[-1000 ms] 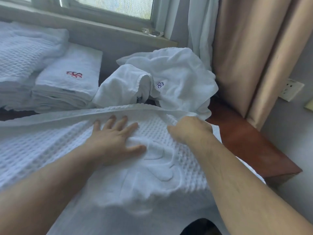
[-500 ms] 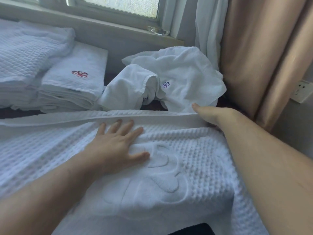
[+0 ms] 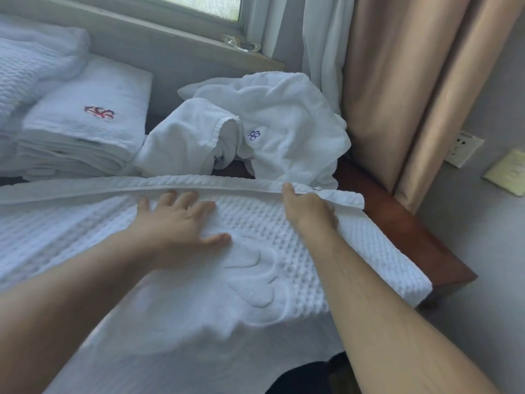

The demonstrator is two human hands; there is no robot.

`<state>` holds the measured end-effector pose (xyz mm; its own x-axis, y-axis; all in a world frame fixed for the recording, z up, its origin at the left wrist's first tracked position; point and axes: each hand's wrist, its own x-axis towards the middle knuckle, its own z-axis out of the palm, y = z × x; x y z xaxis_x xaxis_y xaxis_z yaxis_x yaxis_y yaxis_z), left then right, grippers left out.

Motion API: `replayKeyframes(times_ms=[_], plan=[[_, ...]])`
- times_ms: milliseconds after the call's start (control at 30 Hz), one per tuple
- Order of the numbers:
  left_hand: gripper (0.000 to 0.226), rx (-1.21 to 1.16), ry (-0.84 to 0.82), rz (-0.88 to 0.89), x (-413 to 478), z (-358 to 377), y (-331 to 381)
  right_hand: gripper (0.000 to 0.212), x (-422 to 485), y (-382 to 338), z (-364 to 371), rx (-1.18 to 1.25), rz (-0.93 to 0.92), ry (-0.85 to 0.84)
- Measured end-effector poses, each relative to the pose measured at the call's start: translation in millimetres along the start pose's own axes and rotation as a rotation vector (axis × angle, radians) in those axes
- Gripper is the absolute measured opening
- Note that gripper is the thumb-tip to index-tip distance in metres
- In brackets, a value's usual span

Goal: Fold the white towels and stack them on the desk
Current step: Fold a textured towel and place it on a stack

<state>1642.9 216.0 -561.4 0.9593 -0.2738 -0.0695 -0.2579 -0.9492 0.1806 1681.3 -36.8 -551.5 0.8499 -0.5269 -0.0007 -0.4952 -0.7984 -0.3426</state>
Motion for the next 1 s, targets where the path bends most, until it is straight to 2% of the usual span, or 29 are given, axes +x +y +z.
replayKeyframes(times_ms=[100, 200, 333, 400, 467, 633, 767, 900, 1000], plan=[[0.058, 0.019, 0.144, -0.021, 14, -12, 12, 0.090, 3, -2, -3, 0.147, -0.006, 0.058], [0.032, 0.013, 0.266, -0.053, 33, -16, 19, 0.087, 16, -7, 0, 0.119, 0.015, 0.079], [0.020, 0.014, 0.360, -0.074, 54, -4, 19, 0.089, 33, -13, 12, 0.064, 0.035, 0.129], [0.016, -0.040, 0.402, -0.004, 60, -2, 17, 0.088, 40, -11, 16, 0.074, 0.031, 0.151], [0.009, -0.152, 0.375, 0.100, 61, -4, 14, 0.085, 44, -7, 16, 0.115, 0.036, 0.161], [0.029, -0.365, 0.296, 0.259, 57, -12, 9, 0.073, 53, -3, 16, 0.222, 0.051, 0.182], [0.040, -0.344, 0.320, 0.301, 55, -7, 13, 0.068, 50, -3, 14, 0.277, 0.070, 0.219], [0.042, -0.311, 0.355, 0.307, 57, -3, 13, 0.034, 49, -2, 11, 0.381, 0.076, 0.261], [0.040, -0.316, 0.362, 0.322, 57, -2, 12, 0.038, 48, -3, 11, 0.426, 0.085, 0.275]])
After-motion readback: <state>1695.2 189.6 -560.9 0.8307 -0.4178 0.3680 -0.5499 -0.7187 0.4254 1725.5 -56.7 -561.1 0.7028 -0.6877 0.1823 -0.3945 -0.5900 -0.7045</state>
